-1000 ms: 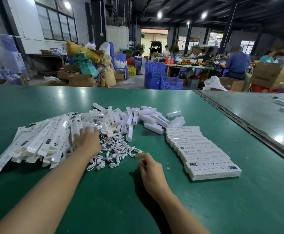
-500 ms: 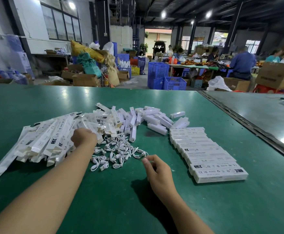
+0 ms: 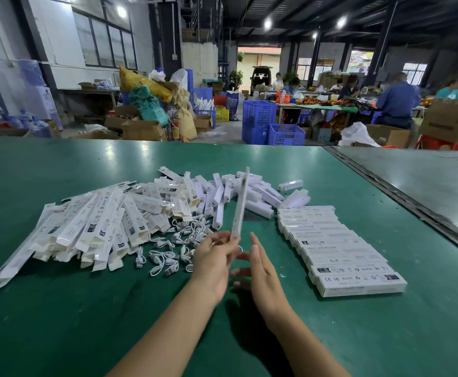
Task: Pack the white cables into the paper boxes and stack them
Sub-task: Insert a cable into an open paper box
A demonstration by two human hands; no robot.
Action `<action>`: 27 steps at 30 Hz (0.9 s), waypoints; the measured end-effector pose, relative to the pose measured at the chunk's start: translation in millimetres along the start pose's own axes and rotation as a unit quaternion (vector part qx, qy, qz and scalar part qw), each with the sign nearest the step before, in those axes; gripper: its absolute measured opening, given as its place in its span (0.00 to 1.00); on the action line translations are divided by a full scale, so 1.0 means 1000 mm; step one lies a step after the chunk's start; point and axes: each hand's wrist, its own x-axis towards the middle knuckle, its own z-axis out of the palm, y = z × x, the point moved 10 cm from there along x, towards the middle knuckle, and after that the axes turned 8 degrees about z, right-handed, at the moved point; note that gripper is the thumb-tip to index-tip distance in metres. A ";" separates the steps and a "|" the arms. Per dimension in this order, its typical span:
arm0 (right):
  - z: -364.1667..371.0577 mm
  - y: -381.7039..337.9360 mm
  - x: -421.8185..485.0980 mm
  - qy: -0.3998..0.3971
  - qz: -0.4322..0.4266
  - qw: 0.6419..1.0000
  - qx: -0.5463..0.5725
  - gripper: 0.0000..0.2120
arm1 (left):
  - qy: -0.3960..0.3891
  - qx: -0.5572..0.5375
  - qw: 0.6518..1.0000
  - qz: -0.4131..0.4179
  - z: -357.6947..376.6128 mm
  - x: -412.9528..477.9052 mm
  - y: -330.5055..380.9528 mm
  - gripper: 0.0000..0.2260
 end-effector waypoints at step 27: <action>-0.028 -0.028 -0.016 0.075 -0.027 0.997 0.015 0.09 | -0.044 0.000 0.995 0.091 -0.009 -0.016 -0.009 0.12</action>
